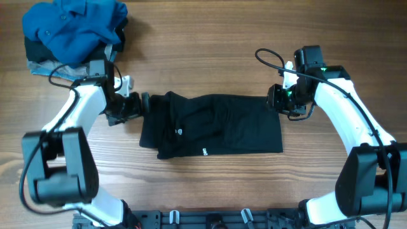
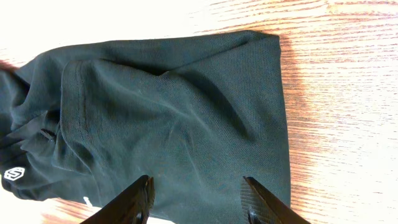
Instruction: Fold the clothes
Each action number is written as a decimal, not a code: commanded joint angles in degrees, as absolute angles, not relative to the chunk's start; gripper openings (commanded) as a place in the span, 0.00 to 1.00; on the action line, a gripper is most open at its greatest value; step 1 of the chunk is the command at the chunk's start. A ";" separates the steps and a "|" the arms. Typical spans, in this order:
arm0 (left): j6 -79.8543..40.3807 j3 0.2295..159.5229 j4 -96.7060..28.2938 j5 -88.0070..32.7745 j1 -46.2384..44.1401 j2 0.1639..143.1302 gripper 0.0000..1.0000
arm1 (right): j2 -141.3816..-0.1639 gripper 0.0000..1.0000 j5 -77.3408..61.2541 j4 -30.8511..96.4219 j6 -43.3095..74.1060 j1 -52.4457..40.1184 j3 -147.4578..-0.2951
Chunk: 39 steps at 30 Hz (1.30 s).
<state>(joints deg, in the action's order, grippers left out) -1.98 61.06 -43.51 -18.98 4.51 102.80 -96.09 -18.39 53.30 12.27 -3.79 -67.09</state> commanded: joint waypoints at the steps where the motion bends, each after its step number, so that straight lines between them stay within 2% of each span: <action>1: 4.64 59.99 -43.00 -25.08 4.67 107.90 0.98 | -95.79 0.49 -19.33 53.23 11.53 -3.36 -66.78; 7: 11.35 59.99 -42.46 -32.84 4.67 113.21 0.98 | -95.79 0.49 -19.33 53.23 11.55 -3.36 -66.78; 13: 18.17 59.79 -48.56 -36.05 4.23 117.36 0.95 | -95.79 0.49 -19.33 53.28 11.53 -3.36 -66.78; 22: 19.05 56.84 -47.77 -37.91 -0.10 117.45 0.93 | -95.79 0.49 -19.33 53.58 11.53 -3.36 -66.76; 25: 17.28 56.84 -47.81 -37.91 -1.06 117.45 0.90 | -95.79 0.43 -19.31 54.50 12.12 -3.36 -66.11; 29: 16.03 56.84 -47.81 -37.87 -1.41 117.45 0.87 | -96.20 0.19 -19.33 54.11 16.71 -3.36 -62.83; 30: 16.03 56.84 -47.79 -37.80 -1.39 117.45 0.87 | -96.40 0.17 -19.40 53.52 16.93 -3.38 -62.02; 39: 14.04 56.82 -47.66 -37.47 -1.65 117.45 0.77 | -97.69 0.15 -20.62 43.97 18.41 -3.42 -53.45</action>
<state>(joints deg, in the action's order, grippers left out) 16.25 60.20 -47.99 -48.99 -0.30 112.66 -96.73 -19.29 46.00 16.23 -3.79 -55.29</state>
